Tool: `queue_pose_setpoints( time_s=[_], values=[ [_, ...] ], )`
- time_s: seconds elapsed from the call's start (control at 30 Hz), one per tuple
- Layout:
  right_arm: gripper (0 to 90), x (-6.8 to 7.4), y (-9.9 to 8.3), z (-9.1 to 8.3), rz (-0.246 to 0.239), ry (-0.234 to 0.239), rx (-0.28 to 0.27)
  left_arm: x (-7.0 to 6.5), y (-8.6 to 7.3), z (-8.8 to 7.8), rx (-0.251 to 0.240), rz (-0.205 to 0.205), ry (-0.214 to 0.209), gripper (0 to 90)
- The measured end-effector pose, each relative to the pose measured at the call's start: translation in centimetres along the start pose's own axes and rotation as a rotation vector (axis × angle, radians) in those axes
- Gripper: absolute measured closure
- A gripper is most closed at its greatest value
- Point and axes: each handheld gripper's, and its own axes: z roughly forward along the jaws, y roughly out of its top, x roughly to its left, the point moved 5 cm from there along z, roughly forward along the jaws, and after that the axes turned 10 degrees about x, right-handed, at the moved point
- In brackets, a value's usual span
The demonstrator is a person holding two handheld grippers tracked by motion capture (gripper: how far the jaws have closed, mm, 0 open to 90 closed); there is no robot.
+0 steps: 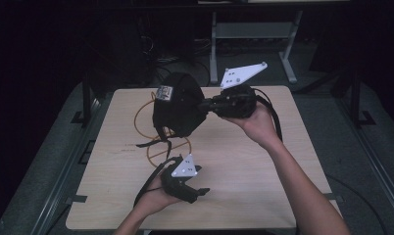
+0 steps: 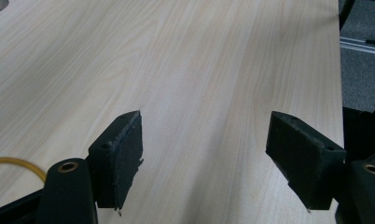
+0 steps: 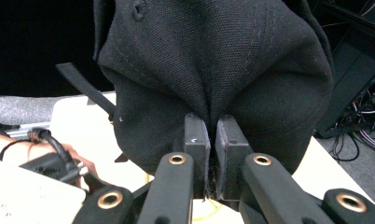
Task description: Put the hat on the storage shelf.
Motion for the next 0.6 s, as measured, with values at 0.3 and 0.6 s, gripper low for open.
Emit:
queue_pose_setpoints(
  time_s=[0.3, 0.6],
  values=[
    [84.8, -0.8, 2.1, 1.4, 0.012, 0.013, -0.017, 0.0, 0.0, -0.1, -0.003, 0.006, -0.004, 26.9],
    [84.9, -1.9, 4.2, 3.6, 0.031, 0.019, -0.046, -0.2, 0.2, 0.0, 0.001, 0.017, -0.004, 27.0]
  ],
)
